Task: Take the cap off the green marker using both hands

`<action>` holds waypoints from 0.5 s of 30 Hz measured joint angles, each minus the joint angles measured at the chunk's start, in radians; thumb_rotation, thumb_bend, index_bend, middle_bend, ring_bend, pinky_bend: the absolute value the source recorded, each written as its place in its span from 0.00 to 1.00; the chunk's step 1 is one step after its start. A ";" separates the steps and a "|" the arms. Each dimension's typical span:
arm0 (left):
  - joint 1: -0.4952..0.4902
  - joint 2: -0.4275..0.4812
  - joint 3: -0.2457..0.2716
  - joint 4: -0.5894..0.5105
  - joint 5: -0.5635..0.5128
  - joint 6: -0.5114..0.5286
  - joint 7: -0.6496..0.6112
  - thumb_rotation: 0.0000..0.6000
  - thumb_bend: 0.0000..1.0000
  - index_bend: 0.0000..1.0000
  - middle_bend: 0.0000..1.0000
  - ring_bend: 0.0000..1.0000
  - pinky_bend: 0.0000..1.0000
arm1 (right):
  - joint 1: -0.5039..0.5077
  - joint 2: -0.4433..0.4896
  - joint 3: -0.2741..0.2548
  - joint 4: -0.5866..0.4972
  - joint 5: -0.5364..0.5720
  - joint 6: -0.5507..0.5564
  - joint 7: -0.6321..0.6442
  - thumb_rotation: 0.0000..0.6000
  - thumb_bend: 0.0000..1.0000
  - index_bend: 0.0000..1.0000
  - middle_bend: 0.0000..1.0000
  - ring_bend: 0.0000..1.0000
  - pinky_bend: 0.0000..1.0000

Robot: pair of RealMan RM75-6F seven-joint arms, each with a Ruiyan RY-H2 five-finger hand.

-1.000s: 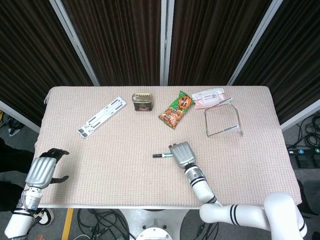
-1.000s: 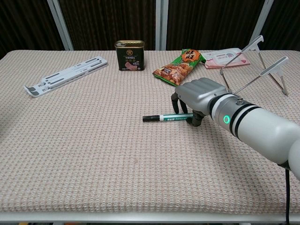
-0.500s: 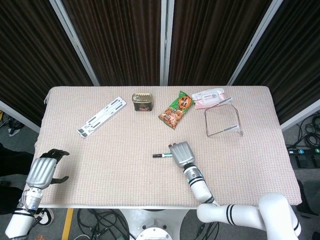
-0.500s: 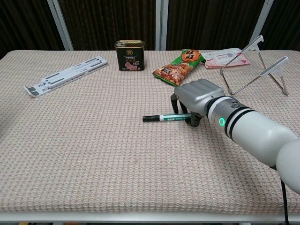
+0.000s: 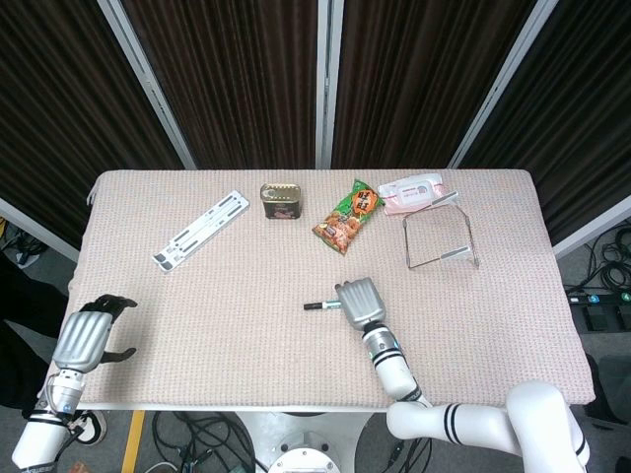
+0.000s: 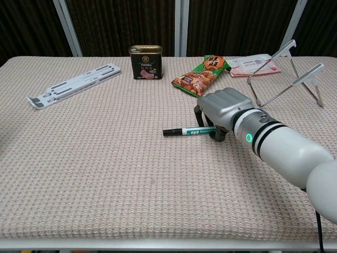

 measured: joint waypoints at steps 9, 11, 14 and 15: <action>-0.008 -0.001 -0.009 -0.005 -0.010 -0.008 -0.003 1.00 0.00 0.29 0.28 0.21 0.34 | -0.012 0.021 0.007 -0.021 -0.055 0.037 0.027 1.00 0.33 0.61 0.63 0.67 0.76; -0.011 0.000 -0.013 -0.005 -0.013 -0.011 -0.005 1.00 0.00 0.29 0.28 0.21 0.34 | -0.016 0.030 0.009 -0.035 -0.063 0.048 0.028 1.00 0.33 0.62 0.64 0.67 0.76; -0.021 -0.001 -0.022 -0.005 -0.018 -0.017 0.001 1.00 0.00 0.29 0.28 0.21 0.34 | -0.023 0.049 0.018 -0.067 -0.073 0.071 0.030 1.00 0.33 0.63 0.65 0.67 0.76; -0.025 -0.001 -0.026 -0.005 -0.020 -0.019 0.004 1.00 0.00 0.29 0.28 0.21 0.34 | -0.025 0.055 0.022 -0.077 -0.076 0.079 0.030 1.00 0.33 0.64 0.65 0.67 0.76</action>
